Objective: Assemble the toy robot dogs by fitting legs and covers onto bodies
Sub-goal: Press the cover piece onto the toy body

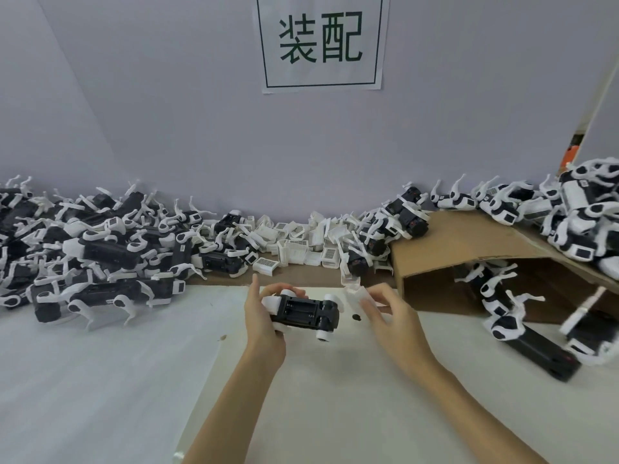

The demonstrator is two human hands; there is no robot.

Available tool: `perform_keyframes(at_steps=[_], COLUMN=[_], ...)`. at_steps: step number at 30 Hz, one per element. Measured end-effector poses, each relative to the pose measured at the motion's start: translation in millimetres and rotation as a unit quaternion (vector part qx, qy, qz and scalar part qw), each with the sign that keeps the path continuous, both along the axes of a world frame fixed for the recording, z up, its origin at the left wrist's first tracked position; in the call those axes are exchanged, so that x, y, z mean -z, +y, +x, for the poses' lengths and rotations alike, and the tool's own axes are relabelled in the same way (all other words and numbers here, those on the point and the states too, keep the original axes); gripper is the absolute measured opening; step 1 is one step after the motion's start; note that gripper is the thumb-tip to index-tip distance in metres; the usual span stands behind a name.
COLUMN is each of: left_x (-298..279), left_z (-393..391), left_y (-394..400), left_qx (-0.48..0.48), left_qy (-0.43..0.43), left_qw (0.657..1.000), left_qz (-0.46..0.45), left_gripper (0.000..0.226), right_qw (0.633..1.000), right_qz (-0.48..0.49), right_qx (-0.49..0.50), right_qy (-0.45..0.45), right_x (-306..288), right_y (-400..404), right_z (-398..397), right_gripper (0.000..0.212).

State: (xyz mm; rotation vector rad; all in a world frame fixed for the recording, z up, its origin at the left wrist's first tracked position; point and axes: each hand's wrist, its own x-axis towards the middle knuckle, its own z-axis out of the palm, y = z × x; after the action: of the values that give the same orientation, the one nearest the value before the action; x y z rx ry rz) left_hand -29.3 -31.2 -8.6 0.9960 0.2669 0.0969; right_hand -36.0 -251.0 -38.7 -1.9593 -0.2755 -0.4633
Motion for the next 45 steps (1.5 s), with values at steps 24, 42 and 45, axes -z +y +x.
perform_keyframes(at_steps=[24,42,45], left_x=[-2,-2,-3], left_z=[-5,-18,-18], left_y=[-16,-34,-34], left_qx=[0.076,0.037,0.035], left_qy=[0.038,-0.043,-0.055], left_qw=[0.995,0.958,0.956], left_qz=[0.046,0.282,0.285], left_gripper=[0.039,0.043,0.045], right_qw=[0.837,0.989,0.999], right_qz=[0.508,0.12,0.027], right_qx=[-0.09,-0.026,-0.008], right_qy=[0.182,0.083,0.036], right_x=[-8,-11,-14], right_y=[-12,3,4], right_z=[1,-15,-19], right_gripper=[0.042,0.045,0.041])
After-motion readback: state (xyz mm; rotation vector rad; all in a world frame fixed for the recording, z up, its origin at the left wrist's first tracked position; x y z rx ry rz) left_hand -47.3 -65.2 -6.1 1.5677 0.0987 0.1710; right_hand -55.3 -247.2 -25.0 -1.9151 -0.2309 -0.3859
